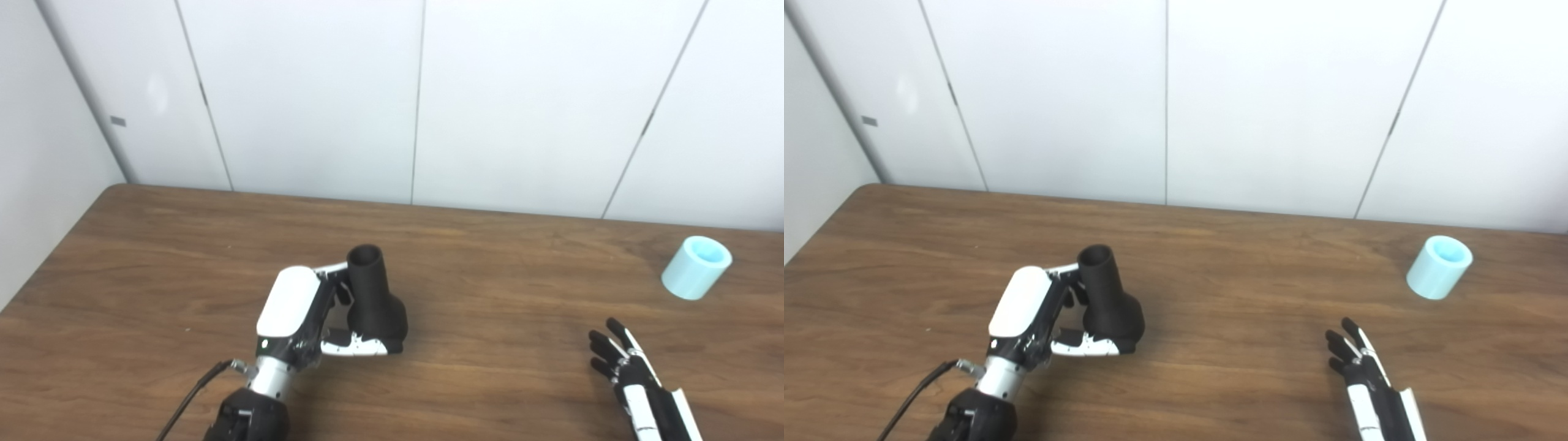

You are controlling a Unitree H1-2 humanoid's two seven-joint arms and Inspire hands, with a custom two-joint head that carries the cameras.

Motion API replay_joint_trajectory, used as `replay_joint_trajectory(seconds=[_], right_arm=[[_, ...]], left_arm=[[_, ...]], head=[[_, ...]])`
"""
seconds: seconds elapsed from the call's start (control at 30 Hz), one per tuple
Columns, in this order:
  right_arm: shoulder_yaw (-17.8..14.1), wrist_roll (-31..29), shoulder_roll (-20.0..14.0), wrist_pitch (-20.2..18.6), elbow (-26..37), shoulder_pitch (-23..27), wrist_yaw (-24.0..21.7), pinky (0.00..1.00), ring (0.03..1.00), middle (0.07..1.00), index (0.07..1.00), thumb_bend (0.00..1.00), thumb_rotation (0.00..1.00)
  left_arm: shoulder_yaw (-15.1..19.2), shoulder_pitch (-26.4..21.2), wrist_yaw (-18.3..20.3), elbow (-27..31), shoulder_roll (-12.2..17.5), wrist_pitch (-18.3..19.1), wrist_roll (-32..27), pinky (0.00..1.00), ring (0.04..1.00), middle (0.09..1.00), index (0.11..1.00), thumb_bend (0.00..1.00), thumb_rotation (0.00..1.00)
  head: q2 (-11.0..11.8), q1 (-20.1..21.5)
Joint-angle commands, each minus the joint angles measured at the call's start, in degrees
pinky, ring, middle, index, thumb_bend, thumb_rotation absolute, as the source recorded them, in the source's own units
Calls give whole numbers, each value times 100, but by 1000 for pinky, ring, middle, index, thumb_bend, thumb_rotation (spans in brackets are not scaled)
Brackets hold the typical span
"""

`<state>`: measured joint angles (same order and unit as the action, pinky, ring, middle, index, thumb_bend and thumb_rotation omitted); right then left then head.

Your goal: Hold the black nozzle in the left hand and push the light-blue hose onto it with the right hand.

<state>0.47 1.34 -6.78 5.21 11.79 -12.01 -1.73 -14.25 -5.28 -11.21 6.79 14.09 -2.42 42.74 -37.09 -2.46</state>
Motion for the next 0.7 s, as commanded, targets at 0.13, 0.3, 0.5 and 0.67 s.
replay_joint_trajectory(seconds=[0.13,0.3,0.5,0.67], right_arm=[[176,83,245,-99,-123,-59,61,840,888,878,924,495,941],[246,222,276,-206,-51,-44,175,815,879,872,916,473,964],[320,268,270,-204,-30,-19,272,823,888,876,919,451,993],[337,206,295,-308,74,-14,279,845,898,882,926,469,988]], left_arm=[[-139,25,-214,57,-187,-444,214,326,422,455,513,474,0],[-292,151,-446,-213,-303,-718,450,338,414,449,502,474,0],[-391,249,-748,-625,-341,-1048,611,330,429,457,500,475,0],[-458,278,-968,-909,-298,-1314,716,324,437,451,506,474,0]], head=[[-103,153],[-149,256],[-225,419],[-292,544]])
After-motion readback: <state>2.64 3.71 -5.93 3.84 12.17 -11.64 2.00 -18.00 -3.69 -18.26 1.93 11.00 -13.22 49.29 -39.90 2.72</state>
